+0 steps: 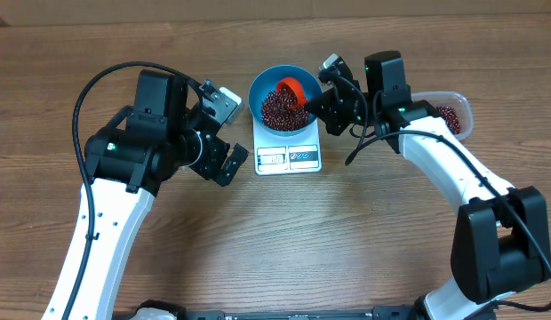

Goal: Scoop item into bowl and weigh 150g on scale
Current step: 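Tilt the red scoop to pour beans into the blue bowl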

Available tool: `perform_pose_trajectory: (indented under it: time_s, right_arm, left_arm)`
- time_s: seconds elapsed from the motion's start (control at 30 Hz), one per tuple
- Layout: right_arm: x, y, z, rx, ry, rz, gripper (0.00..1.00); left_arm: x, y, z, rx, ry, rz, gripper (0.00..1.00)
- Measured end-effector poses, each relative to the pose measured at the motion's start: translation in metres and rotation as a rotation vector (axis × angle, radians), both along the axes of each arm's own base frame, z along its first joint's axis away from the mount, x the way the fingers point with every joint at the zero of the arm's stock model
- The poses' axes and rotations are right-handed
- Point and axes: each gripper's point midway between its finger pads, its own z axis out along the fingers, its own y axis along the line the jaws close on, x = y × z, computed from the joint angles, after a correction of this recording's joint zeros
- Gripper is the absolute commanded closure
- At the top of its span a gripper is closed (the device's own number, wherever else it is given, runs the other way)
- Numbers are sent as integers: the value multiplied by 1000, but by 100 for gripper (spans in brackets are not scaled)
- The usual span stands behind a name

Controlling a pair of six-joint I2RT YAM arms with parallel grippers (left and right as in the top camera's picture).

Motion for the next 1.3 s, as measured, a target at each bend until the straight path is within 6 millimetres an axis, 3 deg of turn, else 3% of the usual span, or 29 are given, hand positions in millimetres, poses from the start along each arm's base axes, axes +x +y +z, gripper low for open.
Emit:
perform_pose_trajectory:
  time_s: [0.33, 1.03, 1.17, 1.3]
  right_arm:
    - [11, -3, -2, -118, -124, 1, 96]
    - [20, -4, 6, -180, -259, 51, 96]
    - [18, -5, 23, -177, -298, 51, 96]
    - [13, -6, 54, -161, -363, 46, 96]
  left_arm:
    - [0, 0, 0, 0, 0, 0, 0]
    - [0, 0, 0, 0, 0, 0, 0]
    - [0, 0, 0, 0, 0, 0, 0]
    - [0, 0, 0, 0, 1, 0, 0]
